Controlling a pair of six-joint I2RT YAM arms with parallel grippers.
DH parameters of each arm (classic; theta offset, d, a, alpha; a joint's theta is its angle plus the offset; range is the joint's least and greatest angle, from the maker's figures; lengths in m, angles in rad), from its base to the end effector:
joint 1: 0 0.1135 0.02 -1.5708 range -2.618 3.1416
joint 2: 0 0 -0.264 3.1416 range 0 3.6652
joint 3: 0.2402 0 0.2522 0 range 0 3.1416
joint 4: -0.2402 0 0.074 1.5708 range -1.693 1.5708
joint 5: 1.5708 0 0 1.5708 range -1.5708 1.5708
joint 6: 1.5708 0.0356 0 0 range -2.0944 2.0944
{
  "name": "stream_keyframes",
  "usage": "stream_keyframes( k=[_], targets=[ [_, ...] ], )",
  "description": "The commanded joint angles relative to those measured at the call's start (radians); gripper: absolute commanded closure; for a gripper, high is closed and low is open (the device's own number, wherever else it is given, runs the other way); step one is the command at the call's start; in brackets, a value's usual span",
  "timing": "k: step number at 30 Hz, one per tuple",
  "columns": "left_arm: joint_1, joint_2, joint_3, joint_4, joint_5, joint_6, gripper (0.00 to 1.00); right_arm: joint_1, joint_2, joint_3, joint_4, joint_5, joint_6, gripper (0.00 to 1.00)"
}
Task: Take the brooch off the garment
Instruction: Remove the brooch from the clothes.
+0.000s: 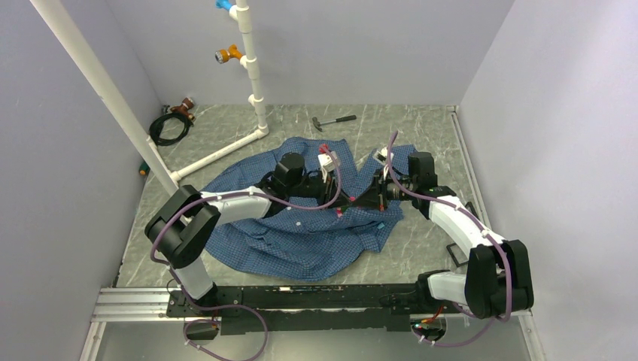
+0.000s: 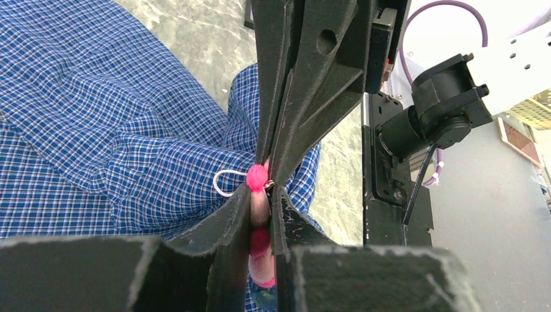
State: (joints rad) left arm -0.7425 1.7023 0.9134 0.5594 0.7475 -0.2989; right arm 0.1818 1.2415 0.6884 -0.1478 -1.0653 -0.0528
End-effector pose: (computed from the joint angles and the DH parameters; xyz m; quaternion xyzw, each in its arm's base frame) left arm 0.2542 -0.2662 0.2209 0.3818 0.6615 -0.5360 0.3596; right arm 0.2347 0.0748 0.2268 -0.3039 0.7508 0.4830 0.3326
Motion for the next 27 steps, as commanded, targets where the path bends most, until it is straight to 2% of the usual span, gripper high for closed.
stream_keyframes(
  k=[1,7,12,18,23,27],
  targets=[
    [-0.002,-0.010,0.045,-0.087,-0.097,0.054,0.86,0.005,-0.045,-0.001,0.037,-0.058,-0.002,1.00],
    [0.006,-0.024,0.037,-0.134,-0.096,0.090,0.85,0.001,-0.049,0.002,0.029,-0.036,-0.011,1.00],
    [0.022,-0.043,0.033,-0.151,-0.066,0.110,0.68,-0.005,-0.051,0.002,0.028,-0.033,-0.015,1.00],
    [0.038,-0.053,0.037,-0.178,-0.071,0.119,0.63,-0.007,-0.050,0.003,0.022,-0.028,-0.022,1.00],
    [0.044,-0.059,0.020,-0.121,-0.011,0.098,0.58,-0.007,-0.043,0.002,0.025,-0.028,-0.022,1.00],
    [0.056,-0.054,-0.001,0.028,0.107,0.020,0.56,-0.007,-0.039,0.001,0.025,-0.023,-0.025,1.00]
  ],
)
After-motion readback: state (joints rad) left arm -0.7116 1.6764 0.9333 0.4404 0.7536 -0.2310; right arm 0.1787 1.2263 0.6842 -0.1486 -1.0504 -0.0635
